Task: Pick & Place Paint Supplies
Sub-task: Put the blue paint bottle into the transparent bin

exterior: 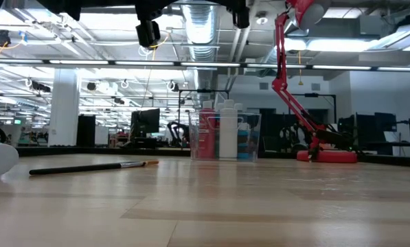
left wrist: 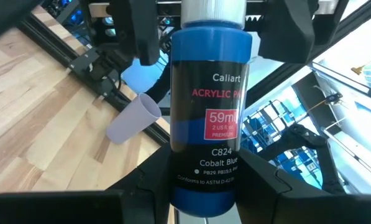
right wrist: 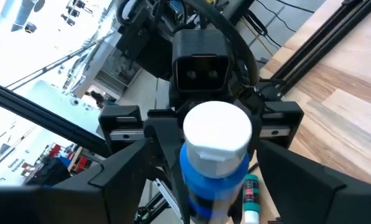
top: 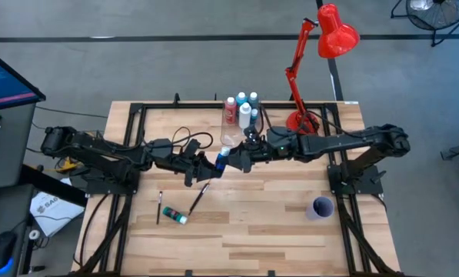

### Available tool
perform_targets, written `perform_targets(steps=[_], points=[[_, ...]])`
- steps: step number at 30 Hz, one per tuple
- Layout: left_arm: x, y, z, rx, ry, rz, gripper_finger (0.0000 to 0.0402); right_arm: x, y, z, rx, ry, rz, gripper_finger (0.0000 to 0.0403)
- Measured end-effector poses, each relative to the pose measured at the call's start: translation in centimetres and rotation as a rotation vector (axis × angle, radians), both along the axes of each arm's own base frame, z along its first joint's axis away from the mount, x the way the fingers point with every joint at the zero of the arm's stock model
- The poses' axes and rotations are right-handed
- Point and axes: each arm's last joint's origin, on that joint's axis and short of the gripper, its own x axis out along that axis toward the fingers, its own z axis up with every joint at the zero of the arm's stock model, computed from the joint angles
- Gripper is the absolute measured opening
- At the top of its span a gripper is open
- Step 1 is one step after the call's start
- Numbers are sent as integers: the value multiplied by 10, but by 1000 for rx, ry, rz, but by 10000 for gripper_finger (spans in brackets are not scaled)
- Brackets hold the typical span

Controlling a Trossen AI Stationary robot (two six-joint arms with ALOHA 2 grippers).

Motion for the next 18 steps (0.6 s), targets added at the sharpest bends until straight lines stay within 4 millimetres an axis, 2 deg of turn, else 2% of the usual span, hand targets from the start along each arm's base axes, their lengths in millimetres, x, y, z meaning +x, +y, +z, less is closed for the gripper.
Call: perform_targets(steps=[8, 16, 18], points=[[0, 0, 0, 0, 0, 0, 127, 0, 0, -2, 6, 20, -1, 237], [0, 0, 0, 0, 0, 0, 127, 0, 0, -2, 6, 22, 0, 136], [0, 0, 0, 0, 0, -6, 127, 0, 0, -2, 6, 21, 0, 126]])
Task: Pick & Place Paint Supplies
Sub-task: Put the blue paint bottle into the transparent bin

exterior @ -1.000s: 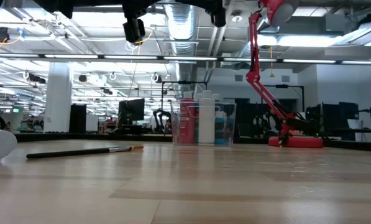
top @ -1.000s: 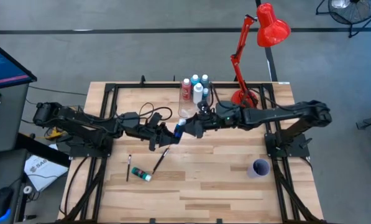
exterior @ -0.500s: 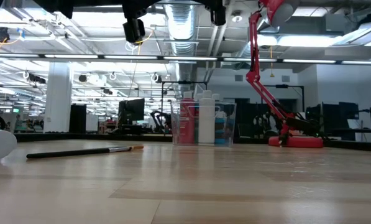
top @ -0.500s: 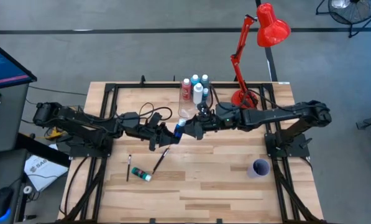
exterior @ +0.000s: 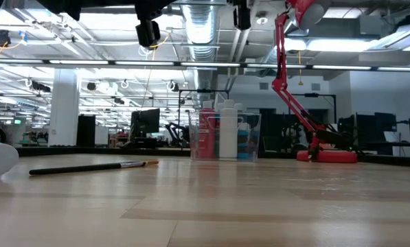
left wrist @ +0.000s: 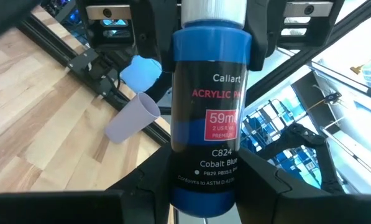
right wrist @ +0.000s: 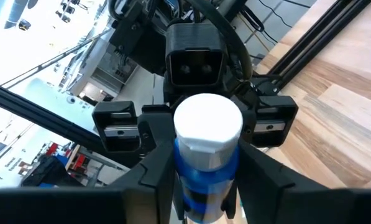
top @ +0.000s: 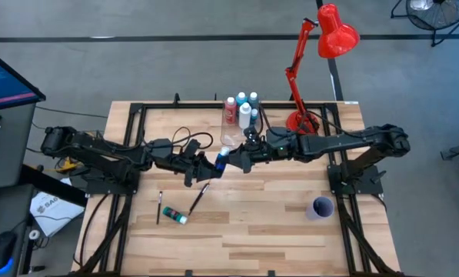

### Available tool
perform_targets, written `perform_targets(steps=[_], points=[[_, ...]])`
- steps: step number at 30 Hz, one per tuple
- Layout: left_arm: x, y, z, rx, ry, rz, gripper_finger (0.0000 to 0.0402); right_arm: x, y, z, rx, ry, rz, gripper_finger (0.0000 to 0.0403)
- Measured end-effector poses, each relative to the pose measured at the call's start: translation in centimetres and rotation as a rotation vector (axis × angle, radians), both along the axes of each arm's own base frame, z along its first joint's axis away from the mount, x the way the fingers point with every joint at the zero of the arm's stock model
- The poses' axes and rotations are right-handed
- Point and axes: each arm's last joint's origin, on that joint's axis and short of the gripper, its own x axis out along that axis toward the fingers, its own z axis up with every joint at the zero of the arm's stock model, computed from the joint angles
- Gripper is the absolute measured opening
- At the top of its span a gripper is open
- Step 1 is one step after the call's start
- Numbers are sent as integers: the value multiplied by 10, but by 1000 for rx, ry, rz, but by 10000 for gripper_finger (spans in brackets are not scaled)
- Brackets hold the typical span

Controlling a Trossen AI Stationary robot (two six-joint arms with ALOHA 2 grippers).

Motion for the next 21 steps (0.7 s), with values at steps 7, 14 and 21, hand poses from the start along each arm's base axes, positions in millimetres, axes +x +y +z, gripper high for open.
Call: perform_targets(steps=[7, 14, 21], points=[[0, -3, 0, -44, 11, -107, 152, 0, 0, 0, 28, 0, -4, 128], [-2, -6, -1, -122, 57, -221, 248, 1, -6, 0, 21, 3, -47, 138], [-6, -12, -10, -165, 185, -323, 305, 1, -16, 4, 14, 27, -109, 127]])
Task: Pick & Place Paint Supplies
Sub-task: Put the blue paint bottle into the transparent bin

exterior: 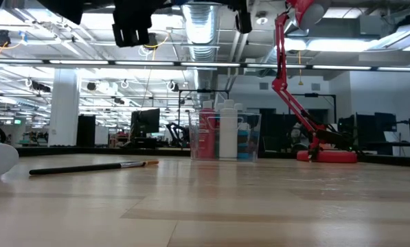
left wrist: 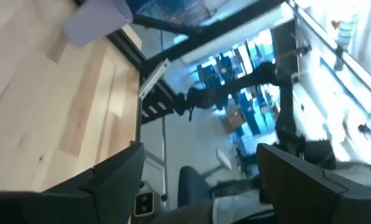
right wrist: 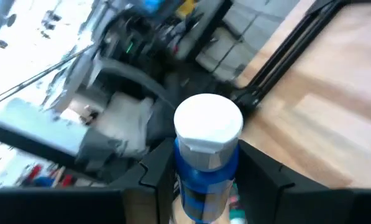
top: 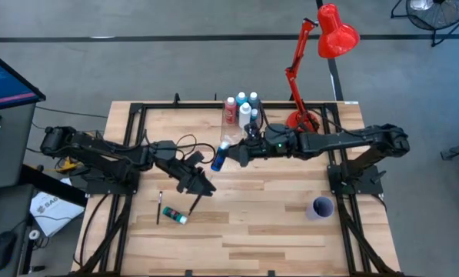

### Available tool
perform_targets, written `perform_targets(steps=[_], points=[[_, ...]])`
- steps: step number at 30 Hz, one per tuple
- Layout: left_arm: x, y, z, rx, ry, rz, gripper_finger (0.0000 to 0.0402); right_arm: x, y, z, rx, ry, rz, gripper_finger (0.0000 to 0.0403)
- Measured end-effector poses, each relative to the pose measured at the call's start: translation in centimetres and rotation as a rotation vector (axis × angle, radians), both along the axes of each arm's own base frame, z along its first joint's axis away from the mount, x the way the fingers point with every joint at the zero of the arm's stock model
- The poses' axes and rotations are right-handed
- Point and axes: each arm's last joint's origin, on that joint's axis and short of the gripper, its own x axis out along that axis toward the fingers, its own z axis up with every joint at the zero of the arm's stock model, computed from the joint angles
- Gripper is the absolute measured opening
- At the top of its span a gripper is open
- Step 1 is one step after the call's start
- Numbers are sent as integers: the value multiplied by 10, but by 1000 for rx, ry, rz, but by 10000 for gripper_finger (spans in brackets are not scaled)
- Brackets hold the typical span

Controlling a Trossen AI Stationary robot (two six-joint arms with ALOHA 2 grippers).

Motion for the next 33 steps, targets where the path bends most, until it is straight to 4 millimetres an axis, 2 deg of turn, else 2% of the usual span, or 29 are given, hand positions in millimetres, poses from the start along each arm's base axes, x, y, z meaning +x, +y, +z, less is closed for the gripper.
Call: perform_targets(steps=[7, 10, 14, 22, 26, 29, 31, 33], points=[[-1, -6, -2, 39, 6, -13, 296, -6, -10, 23, -114, 189, -200, 132], [-2, -7, -3, 44, 14, -13, 288, -10, -11, 35, -162, 222, -274, 131], [-2, -4, -6, 46, 23, 0, 281, -12, -8, 41, -207, 238, -373, 130], [-9, 24, -39, 62, 238, 157, 278, -19, -5, 34, -296, 331, -529, 131], [-10, 37, -43, 71, 264, 248, 278, -22, -8, 32, -346, 362, -612, 131], [-9, 42, -42, 79, 254, 289, 278, -9, -10, 21, -429, 412, -640, 131], [-9, 43, -42, 81, 253, 297, 278, 0, -13, 3, -470, 485, -643, 131], [-9, 42, -42, 81, 253, 296, 278, 16, -17, -10, -464, 480, -658, 131]])
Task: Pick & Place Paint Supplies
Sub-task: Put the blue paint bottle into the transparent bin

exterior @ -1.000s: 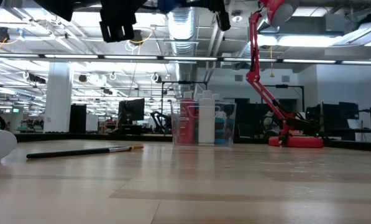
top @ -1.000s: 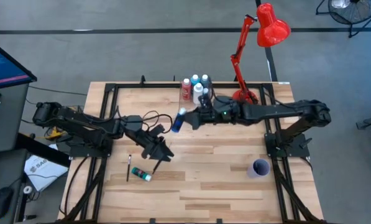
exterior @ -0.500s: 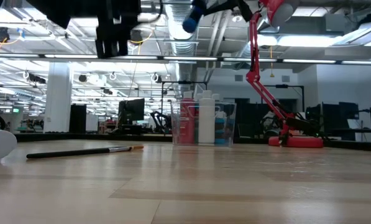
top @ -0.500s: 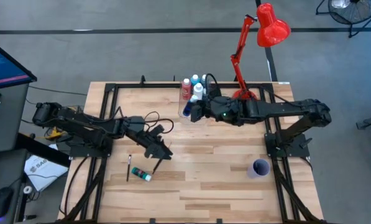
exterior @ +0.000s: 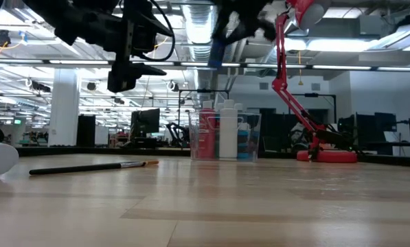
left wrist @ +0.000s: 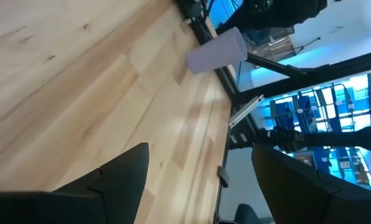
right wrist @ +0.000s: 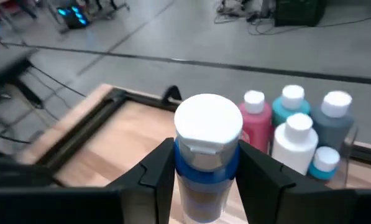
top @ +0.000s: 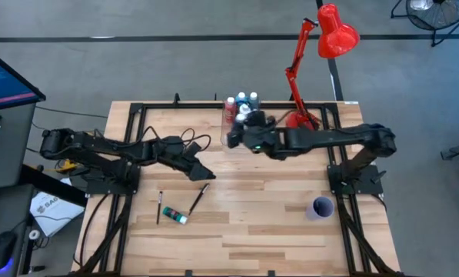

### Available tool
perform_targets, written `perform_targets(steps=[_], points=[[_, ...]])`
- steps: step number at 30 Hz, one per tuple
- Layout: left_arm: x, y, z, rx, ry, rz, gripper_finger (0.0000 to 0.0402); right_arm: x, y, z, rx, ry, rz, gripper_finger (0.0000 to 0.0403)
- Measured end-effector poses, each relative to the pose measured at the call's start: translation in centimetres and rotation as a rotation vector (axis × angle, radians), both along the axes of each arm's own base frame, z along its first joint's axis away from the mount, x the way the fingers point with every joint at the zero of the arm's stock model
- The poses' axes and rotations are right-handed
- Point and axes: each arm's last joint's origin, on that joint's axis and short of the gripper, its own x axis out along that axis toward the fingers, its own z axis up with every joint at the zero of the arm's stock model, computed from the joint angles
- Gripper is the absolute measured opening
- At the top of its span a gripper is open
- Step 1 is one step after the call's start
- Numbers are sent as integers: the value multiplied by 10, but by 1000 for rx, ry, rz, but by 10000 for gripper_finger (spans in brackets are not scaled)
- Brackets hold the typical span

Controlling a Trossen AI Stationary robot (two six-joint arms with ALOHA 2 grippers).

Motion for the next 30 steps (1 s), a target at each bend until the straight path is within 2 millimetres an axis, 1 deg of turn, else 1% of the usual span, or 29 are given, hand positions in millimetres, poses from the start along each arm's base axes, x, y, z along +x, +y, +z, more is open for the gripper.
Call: perform_targets(steps=[3, 5, 7, 14, 20, 22, 26, 30], points=[[0, -1, 0, 1, 1, -1, 278, 17, -7, -30, -7, 67, -46, 131], [0, -2, 0, -13, 4, 0, 278, 25, -11, -48, 0, 105, -86, 131], [0, -4, 0, -26, 7, -3, 278, 33, -15, -58, 11, 97, -118, 131], [0, -21, 0, -50, 14, -60, 278, 47, -36, -90, 58, 59, -238, 133], [-1, -33, 0, -64, 20, -95, 278, 54, -54, -125, 70, 129, -293, 134], [-2, -35, 0, -59, 21, -93, 278, 54, -58, -129, 71, 136, -302, 135], [-2, -37, 0, -46, 19, -77, 278, 53, -61, -130, 89, 108, -332, 137], [-2, -37, 0, -37, 18, -66, 278, 51, -68, -130, 77, 87, -379, 135]])
